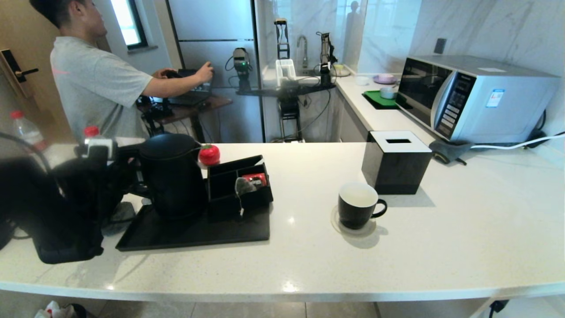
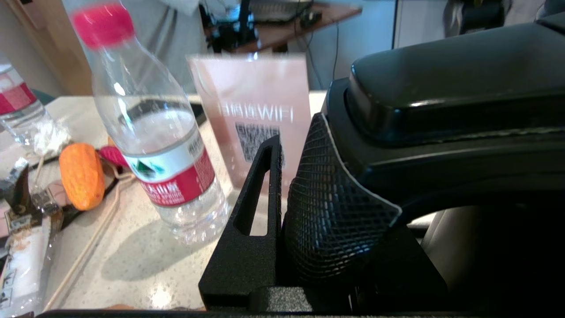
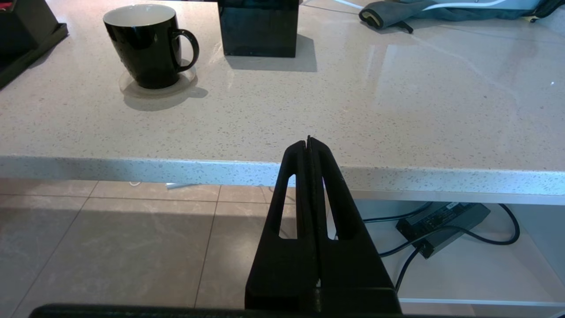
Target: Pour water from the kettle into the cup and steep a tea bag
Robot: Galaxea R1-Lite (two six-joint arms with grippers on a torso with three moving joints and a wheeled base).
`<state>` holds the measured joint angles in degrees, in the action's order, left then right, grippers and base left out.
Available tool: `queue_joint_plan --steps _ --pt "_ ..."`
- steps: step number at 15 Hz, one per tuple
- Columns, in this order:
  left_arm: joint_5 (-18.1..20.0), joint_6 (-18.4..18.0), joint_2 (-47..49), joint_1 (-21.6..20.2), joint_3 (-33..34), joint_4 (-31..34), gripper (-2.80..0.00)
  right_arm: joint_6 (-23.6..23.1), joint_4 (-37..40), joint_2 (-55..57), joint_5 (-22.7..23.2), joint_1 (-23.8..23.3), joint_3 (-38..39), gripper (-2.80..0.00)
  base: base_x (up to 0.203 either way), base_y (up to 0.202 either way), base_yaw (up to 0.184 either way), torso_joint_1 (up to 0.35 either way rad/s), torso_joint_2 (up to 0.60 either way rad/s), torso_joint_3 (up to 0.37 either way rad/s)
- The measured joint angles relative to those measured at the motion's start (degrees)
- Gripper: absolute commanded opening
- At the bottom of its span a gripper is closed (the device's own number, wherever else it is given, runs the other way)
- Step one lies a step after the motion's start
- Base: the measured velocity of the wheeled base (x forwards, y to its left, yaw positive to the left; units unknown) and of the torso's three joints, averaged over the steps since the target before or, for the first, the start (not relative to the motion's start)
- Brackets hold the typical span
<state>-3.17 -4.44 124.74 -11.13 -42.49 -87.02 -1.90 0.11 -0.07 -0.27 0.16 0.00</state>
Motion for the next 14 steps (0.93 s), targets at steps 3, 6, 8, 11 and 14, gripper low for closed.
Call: queue_joint_plan --steps 3,6,8,11,14 --pt "0.0 1.8 -2.6 -0.1 2.2 -0.1 -2.8 0.0 0.0 0.0 0.0 0.0 0.0 -2.8 0.0 0.0 0.0 0.0 0.0 0.0" --pt "0.0 2.4 -4.9 -0.1 4.5 -0.2 -2.8 0.0 0.0 0.0 0.0 0.0 0.0 -2.8 0.0 0.0 0.0 0.0 0.0 0.0" --pt "0.0 2.4 -6.4 -0.1 4.9 -0.1 -2.8 0.0 0.0 0.0 0.0 0.0 0.0 -2.8 0.0 0.0 0.0 0.0 0.0 0.0" --pt "0.2 2.4 -8.6 0.0 5.1 -0.2 -2.8 0.0 0.0 0.0 0.0 0.0 0.0 -2.8 0.0 0.0 0.0 0.0 0.0 0.0" --pt "1.8 2.4 -10.6 0.3 5.3 -0.2 -2.8 0.0 0.0 0.0 0.0 0.0 0.0 -2.8 0.0 0.0 0.0 0.0 0.0 0.0"
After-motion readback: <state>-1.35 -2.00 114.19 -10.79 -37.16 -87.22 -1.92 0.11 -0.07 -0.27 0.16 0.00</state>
